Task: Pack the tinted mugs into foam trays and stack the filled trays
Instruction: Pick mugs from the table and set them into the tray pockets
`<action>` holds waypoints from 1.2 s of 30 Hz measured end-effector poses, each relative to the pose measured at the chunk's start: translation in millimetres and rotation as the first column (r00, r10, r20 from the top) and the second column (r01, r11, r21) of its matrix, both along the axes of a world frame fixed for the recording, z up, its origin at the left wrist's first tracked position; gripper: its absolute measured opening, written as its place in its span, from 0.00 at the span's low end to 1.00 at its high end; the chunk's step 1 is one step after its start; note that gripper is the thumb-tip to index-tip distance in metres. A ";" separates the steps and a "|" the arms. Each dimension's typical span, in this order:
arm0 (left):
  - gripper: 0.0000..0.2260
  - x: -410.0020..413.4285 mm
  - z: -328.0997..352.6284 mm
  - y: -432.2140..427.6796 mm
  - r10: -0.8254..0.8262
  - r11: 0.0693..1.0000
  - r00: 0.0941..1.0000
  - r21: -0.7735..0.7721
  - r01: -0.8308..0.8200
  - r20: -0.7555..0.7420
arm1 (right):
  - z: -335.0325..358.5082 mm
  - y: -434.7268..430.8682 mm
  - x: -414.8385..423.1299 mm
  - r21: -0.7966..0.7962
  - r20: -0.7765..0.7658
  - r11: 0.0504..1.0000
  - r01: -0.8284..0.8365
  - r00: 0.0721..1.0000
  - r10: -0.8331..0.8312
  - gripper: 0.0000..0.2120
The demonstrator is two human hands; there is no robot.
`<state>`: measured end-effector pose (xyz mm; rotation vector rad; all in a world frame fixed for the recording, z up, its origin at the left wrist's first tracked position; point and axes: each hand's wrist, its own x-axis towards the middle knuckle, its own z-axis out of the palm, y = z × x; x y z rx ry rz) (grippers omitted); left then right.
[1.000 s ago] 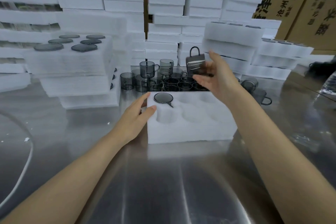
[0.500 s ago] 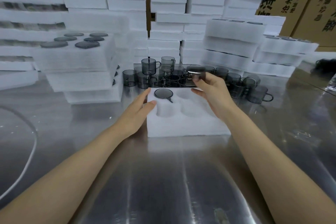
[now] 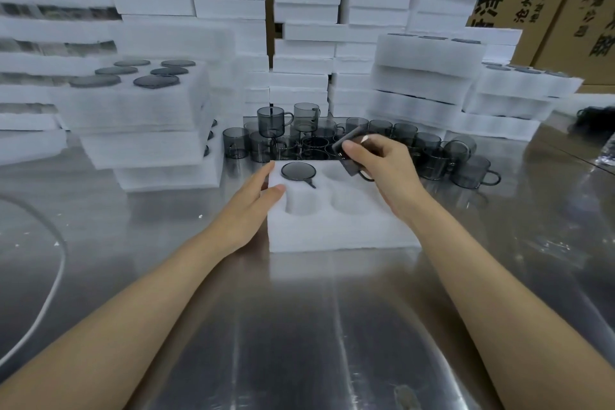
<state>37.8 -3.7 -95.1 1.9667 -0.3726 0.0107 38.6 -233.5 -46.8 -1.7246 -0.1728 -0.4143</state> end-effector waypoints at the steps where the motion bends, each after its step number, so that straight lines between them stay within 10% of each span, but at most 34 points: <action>1: 0.24 0.2 -0.1 0.1 -0.002 1.000 1.000 0.001 0.002 -0.001 | -0.3 -0.7 -0.2 -0.023 0.045 0.999 0.026 0.999 -0.025 0.05; 7: 0.24 2.0 -1.7 1.0 -0.002 1.000 1.000 0.005 0.002 0.004 | -1.6 7.5 -7.2 -0.282 0.279 0.943 0.178 0.955 -0.097 0.22; 13: 0.24 3.5 -3.5 1.8 -0.004 1.000 1.000 0.009 0.004 0.009 | -2.5 10.6 -4.0 -0.658 0.204 0.744 0.114 0.978 0.031 0.20; 32: 0.25 0.7 -0.9 0.8 -0.010 1.000 1.000 -0.006 0.010 -0.007 | -6.3 8.5 4.6 -0.848 -0.078 0.526 -0.057 0.997 -0.019 0.23; 36: 0.25 0.7 -0.2 0.0 -0.009 1.000 1.000 -0.024 0.008 -0.021 | -5.7 7.9 4.7 -0.928 -0.241 0.311 -0.207 0.968 -0.075 0.26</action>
